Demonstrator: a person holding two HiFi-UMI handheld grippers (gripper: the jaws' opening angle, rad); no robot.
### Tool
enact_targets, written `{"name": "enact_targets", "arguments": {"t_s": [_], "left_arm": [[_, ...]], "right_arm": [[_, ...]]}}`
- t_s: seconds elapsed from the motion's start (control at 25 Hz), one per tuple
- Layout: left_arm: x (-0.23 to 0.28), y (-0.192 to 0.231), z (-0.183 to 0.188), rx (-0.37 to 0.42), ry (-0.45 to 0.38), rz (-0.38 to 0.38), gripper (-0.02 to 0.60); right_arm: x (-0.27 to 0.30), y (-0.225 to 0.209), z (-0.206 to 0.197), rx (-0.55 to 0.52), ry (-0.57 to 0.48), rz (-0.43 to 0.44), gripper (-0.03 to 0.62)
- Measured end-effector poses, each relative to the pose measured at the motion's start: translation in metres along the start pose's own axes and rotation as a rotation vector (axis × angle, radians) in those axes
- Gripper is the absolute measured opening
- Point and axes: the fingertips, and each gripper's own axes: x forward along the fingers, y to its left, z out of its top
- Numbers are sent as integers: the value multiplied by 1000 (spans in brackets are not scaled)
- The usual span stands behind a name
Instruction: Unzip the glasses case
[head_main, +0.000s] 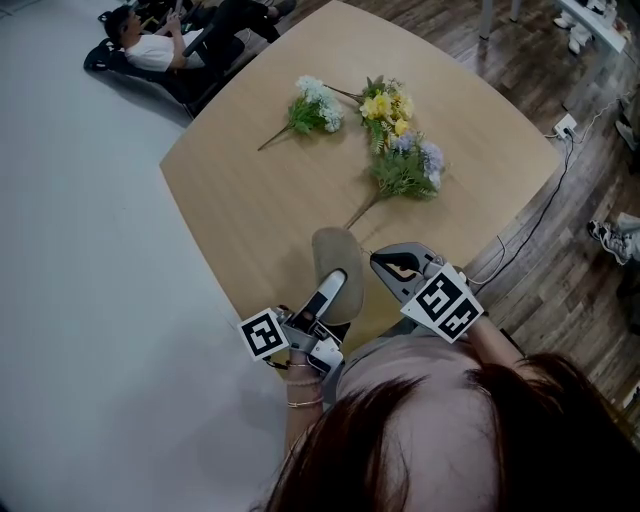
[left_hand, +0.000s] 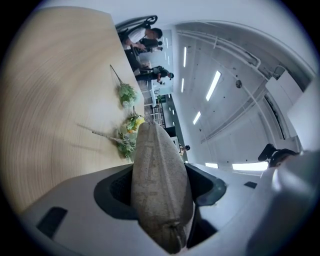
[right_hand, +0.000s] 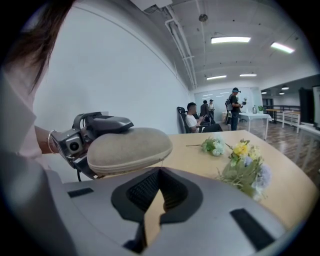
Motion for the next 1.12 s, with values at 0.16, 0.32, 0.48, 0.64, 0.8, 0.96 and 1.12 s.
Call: {"name": "enact_targets", "arguments": {"t_s": [0.16,0.32,0.48,0.64,0.8,0.96,1.12], "left_arm": [[-1,2,6,-13,-20,-5,279],[-3,2,10,-21,-36,-8,279],[-3,3,15,-40,-54,-19,279],[-5,2,17,-46,-60,-25,279],[-5,3,19,-53,-61,-26,279],[-3,5,23,-61,-69,-29,279],[-3,4,27,-66,-85,-36,279]], "right_arm": [[2,3,2,-6,-4,10,14],[3,7,3,-10,0,20,14],[4,10,4,-12,-1,34,14],[4,12,5,-7,-6,43,14],[3,13,6,1,-11,49,14],[3,13,6,10,-13,51,14],[2,19,8,16,-17,65,14]]}}
